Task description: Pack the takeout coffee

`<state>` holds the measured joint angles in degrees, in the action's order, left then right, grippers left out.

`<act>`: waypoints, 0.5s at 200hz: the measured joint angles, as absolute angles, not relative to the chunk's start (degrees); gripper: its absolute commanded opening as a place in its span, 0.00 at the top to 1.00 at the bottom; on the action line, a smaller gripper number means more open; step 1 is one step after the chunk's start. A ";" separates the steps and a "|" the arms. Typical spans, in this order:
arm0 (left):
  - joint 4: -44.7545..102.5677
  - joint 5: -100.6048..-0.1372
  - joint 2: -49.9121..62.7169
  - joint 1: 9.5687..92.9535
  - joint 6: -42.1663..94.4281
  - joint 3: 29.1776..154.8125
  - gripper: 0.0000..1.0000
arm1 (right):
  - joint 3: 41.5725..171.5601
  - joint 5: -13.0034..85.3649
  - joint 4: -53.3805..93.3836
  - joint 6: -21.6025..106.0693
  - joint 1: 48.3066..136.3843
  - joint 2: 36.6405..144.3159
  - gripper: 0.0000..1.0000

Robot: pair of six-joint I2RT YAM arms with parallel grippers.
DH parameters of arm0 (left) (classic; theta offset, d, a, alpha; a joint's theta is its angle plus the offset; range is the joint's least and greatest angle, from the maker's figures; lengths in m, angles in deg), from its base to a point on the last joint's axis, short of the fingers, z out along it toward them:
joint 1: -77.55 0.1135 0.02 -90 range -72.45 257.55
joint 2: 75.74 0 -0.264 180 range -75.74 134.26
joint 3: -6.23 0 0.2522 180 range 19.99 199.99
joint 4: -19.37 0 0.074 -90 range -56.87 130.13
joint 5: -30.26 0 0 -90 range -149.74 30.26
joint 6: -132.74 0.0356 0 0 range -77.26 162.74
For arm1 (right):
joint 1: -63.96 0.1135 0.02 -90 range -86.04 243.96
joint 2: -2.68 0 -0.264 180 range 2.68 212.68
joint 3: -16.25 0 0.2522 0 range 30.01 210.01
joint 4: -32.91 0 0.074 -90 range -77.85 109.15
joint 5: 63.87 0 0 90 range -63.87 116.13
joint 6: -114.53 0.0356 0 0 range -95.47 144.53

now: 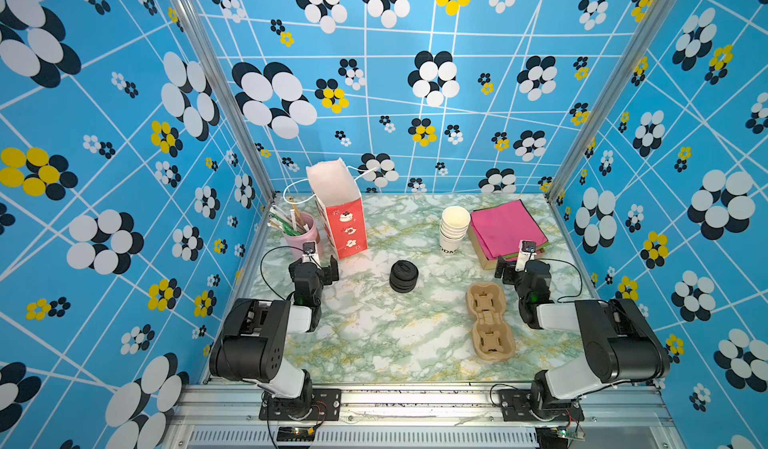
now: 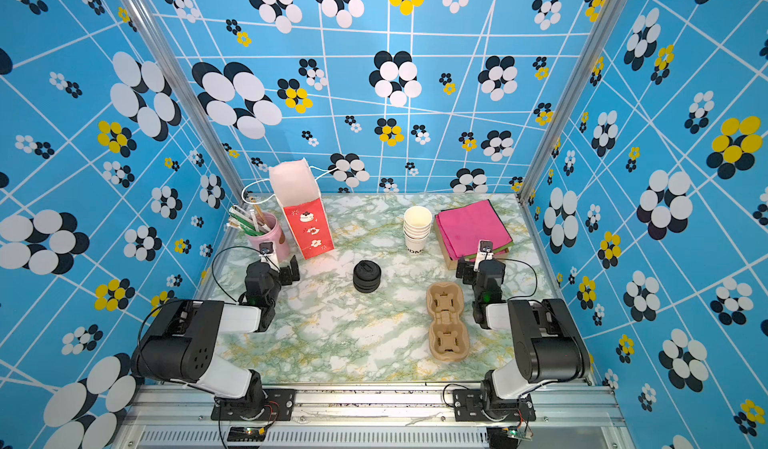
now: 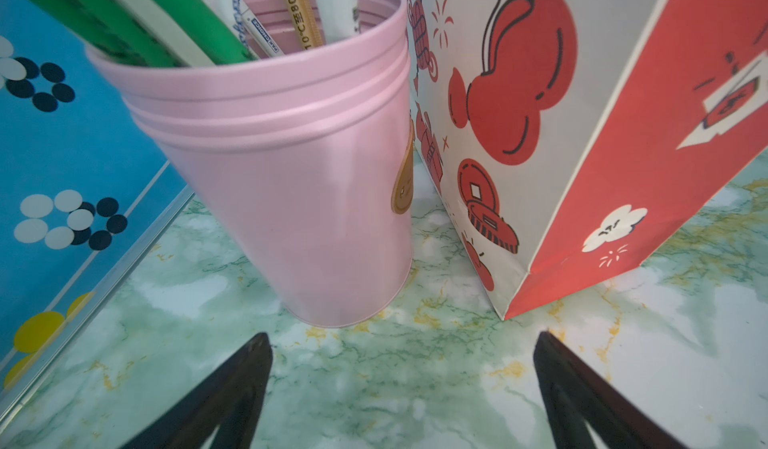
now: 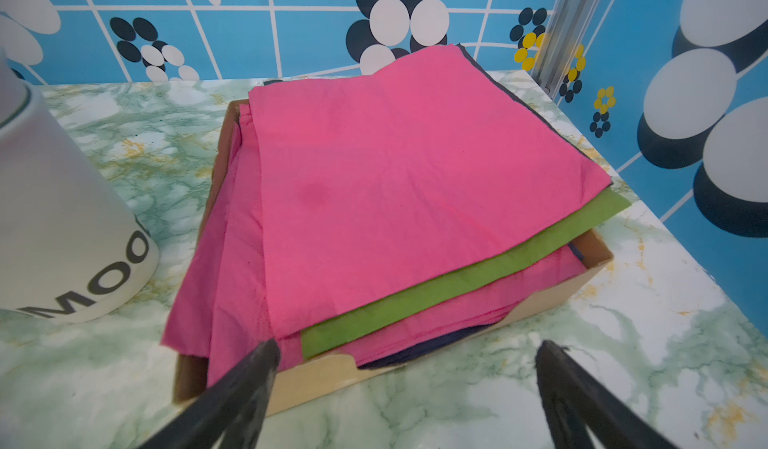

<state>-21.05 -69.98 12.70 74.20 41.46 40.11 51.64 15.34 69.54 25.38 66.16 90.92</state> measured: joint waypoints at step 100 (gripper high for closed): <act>5.29 -75.73 -25.35 65.45 41.07 40.42 0.01 | 60.60 15.80 37.43 29.44 66.18 56.83 0.04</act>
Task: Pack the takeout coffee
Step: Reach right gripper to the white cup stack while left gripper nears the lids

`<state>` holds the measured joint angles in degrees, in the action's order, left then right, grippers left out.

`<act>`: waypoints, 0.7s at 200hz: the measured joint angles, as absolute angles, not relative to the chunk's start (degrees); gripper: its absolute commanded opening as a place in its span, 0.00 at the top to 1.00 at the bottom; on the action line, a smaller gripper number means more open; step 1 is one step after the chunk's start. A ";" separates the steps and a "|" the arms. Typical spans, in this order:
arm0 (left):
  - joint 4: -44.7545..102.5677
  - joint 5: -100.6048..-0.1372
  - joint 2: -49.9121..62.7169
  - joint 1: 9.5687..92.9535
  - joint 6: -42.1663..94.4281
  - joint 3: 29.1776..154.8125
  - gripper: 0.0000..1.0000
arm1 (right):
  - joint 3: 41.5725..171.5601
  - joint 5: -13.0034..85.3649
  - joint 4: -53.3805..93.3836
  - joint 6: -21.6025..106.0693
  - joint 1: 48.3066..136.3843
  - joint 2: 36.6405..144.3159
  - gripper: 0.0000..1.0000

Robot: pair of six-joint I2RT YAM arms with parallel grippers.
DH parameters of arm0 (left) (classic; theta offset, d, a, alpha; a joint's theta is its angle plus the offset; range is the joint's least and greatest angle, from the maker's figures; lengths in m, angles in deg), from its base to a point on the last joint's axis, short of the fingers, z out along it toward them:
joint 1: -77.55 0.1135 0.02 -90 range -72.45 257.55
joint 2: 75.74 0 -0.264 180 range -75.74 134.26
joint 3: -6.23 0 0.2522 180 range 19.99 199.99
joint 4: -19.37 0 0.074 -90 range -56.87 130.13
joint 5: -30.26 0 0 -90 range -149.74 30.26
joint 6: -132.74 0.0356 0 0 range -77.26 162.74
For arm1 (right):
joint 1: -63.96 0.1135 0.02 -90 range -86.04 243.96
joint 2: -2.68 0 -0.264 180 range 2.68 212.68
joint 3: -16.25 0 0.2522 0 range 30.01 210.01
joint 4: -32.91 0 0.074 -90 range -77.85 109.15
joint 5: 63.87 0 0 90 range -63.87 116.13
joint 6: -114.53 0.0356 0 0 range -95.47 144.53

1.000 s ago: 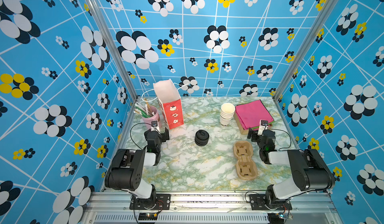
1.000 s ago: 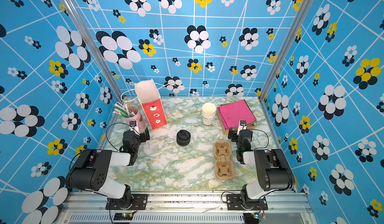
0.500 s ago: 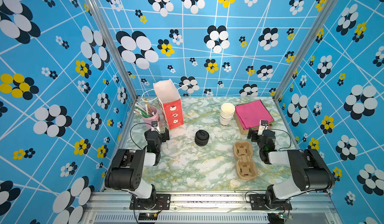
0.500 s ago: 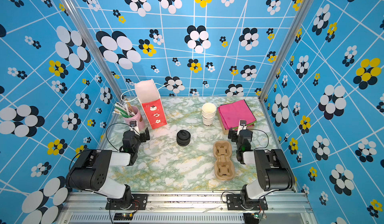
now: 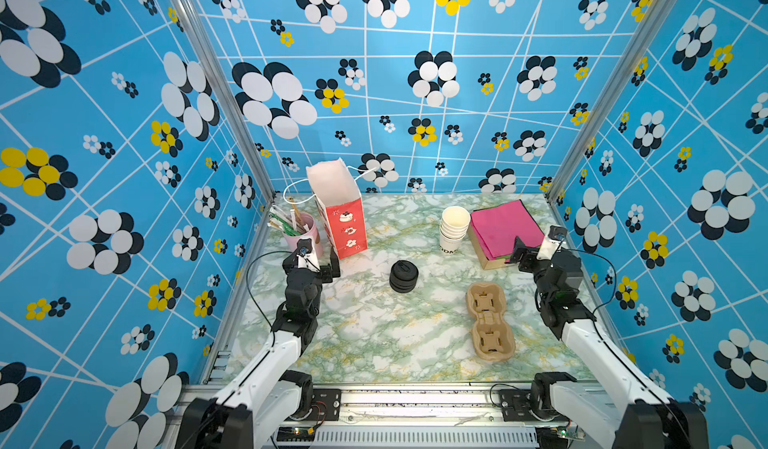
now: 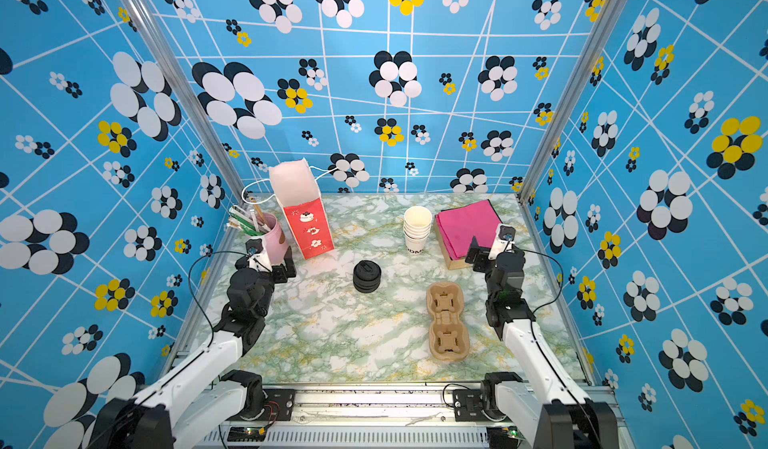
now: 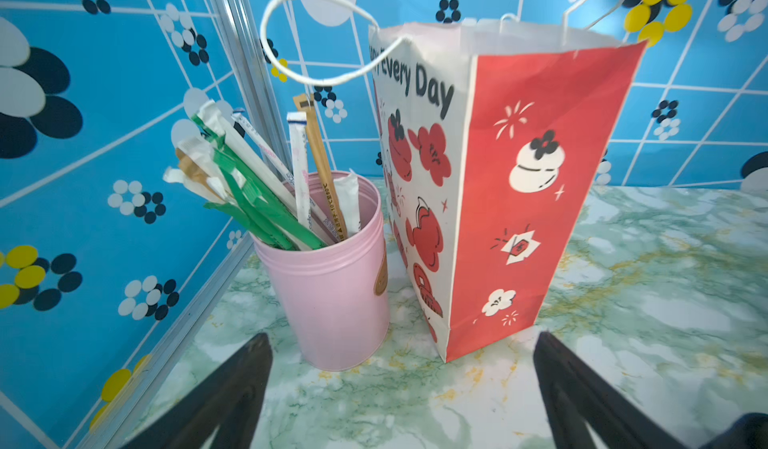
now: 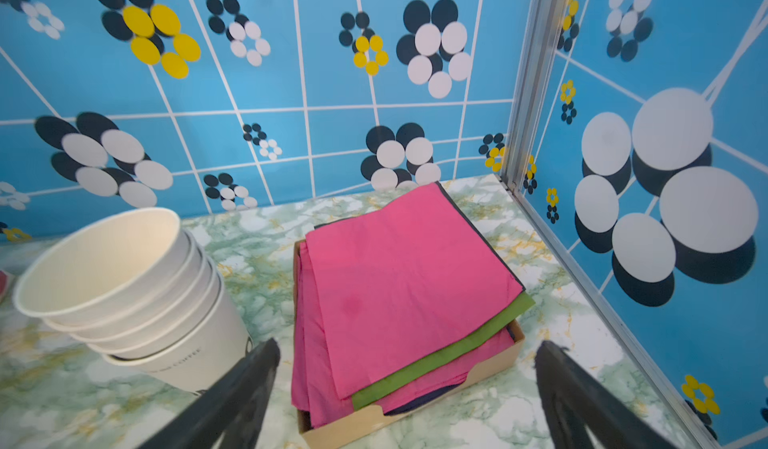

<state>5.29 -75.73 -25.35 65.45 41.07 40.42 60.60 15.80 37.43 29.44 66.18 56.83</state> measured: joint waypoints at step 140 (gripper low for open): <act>41.97 -43.64 -27.62 45.93 23.84 59.22 0.01 | 112.80 19.54 -13.60 23.06 88.37 82.38 0.27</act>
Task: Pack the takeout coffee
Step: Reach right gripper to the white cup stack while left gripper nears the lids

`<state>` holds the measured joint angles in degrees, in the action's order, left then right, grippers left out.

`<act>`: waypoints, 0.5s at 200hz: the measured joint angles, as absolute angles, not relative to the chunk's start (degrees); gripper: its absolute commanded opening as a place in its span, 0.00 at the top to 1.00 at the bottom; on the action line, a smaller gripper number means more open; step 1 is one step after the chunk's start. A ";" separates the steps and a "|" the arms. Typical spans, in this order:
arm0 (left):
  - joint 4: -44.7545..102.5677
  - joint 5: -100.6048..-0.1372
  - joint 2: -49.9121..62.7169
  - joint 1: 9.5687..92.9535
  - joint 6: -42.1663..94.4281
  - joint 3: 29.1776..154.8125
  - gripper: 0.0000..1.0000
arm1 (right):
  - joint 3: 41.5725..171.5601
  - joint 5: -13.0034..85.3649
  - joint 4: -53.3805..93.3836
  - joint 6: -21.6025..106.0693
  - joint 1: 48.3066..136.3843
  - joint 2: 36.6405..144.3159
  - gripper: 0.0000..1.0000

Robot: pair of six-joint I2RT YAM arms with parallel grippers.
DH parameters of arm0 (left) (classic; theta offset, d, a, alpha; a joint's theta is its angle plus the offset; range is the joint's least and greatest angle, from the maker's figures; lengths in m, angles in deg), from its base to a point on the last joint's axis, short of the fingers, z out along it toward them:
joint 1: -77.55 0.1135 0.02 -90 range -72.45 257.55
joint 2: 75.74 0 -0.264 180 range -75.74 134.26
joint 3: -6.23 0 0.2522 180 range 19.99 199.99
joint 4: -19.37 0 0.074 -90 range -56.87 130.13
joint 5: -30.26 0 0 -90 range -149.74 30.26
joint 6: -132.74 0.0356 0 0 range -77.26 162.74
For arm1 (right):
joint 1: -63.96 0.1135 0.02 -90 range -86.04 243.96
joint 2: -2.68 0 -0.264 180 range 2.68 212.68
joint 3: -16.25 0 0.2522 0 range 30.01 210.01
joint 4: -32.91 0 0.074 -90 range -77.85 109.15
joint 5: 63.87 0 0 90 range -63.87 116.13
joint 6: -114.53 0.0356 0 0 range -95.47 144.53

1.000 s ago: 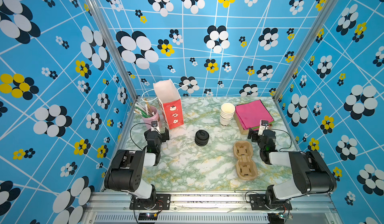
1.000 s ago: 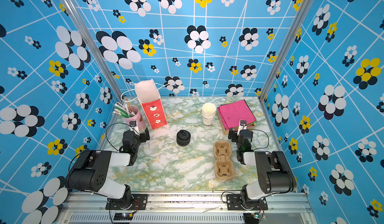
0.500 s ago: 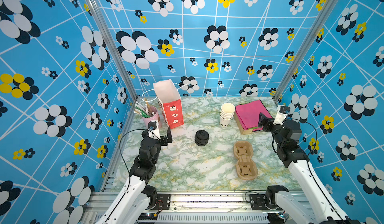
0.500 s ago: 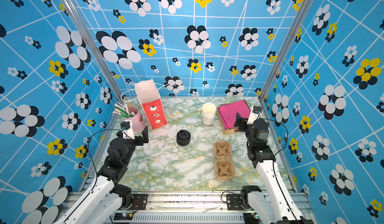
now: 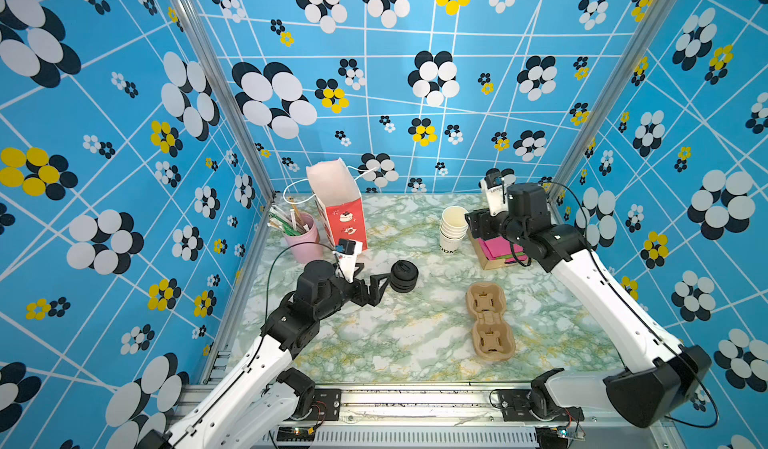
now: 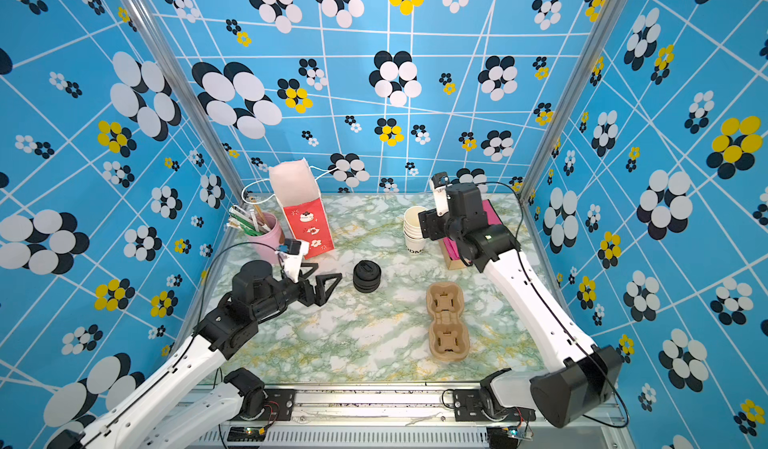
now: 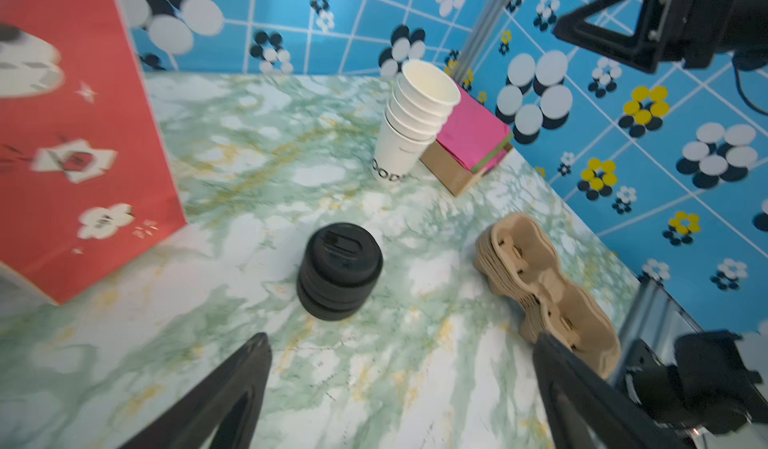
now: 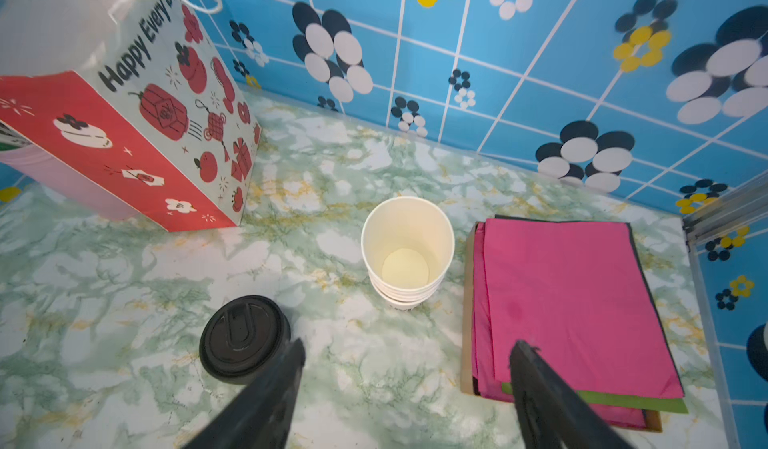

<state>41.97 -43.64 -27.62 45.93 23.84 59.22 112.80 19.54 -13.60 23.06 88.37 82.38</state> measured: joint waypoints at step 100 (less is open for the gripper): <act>39.65 -39.12 -17.70 41.74 20.50 63.13 0.01 | 132.99 14.12 -23.42 22.16 92.34 106.57 0.44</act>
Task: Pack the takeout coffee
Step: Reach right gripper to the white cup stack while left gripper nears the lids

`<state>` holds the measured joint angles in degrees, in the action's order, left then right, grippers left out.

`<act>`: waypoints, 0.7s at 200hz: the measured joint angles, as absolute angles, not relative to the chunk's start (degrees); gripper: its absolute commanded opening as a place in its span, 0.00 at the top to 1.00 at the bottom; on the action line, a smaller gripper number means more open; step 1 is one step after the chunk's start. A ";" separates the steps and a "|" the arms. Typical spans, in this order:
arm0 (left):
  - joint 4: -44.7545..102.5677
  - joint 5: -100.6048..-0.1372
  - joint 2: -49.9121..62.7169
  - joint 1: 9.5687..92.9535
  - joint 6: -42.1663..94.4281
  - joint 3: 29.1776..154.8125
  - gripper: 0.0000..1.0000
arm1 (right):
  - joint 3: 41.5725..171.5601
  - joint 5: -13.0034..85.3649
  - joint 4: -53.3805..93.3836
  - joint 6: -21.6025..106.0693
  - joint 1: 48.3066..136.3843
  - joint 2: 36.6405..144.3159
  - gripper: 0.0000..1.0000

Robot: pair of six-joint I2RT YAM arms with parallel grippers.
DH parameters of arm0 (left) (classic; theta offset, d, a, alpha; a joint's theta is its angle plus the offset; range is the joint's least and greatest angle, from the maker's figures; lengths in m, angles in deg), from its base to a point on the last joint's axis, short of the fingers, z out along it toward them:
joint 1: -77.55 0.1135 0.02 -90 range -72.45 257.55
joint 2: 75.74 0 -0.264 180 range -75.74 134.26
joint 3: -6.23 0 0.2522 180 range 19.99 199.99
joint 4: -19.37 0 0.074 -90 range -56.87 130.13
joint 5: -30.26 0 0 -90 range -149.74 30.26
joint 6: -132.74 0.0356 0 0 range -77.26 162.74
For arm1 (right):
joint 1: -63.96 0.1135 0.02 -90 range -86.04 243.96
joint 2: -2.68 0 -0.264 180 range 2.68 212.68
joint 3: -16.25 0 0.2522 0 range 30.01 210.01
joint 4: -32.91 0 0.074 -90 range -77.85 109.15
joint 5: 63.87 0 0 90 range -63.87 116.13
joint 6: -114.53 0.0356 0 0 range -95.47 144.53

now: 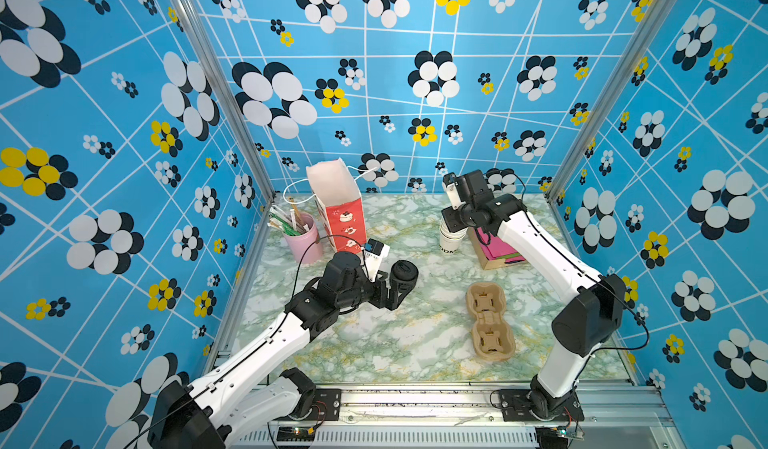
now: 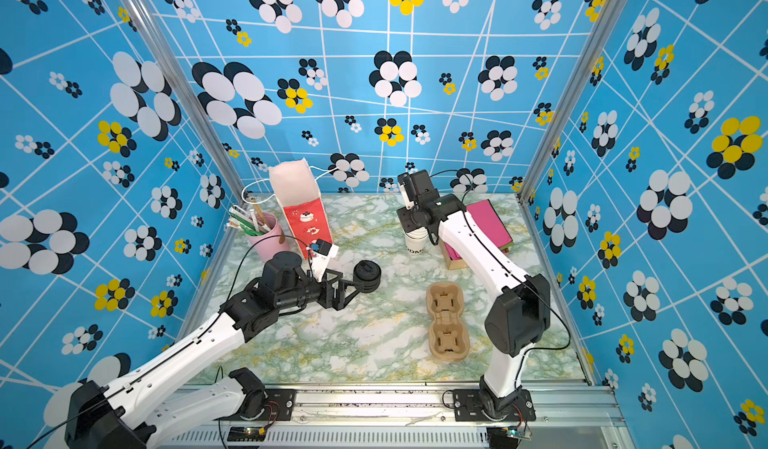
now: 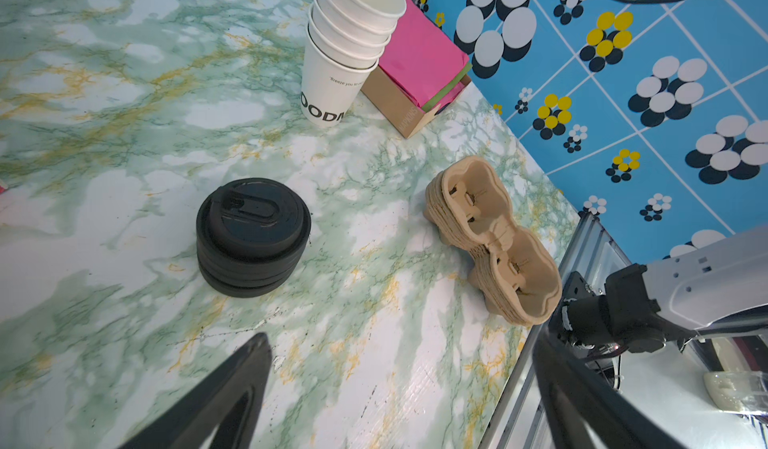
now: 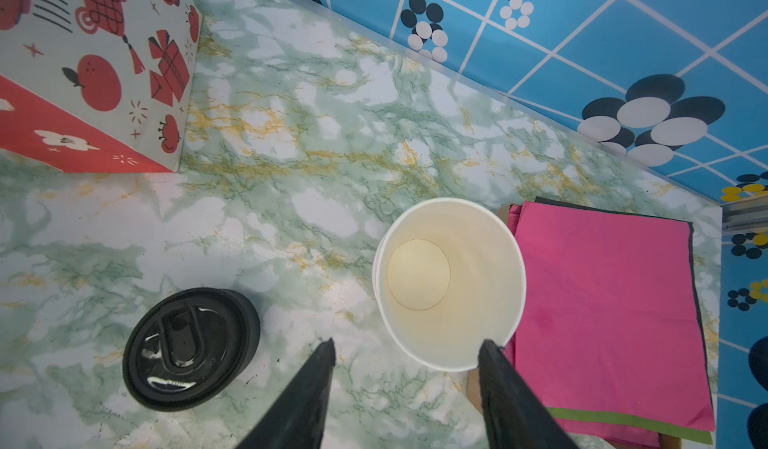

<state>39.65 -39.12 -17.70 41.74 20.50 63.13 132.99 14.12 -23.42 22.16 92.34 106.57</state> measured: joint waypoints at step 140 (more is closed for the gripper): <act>33.01 -37.20 -11.80 41.74 16.74 63.22 0.01 | 141.71 12.63 -30.17 23.26 92.37 117.31 0.77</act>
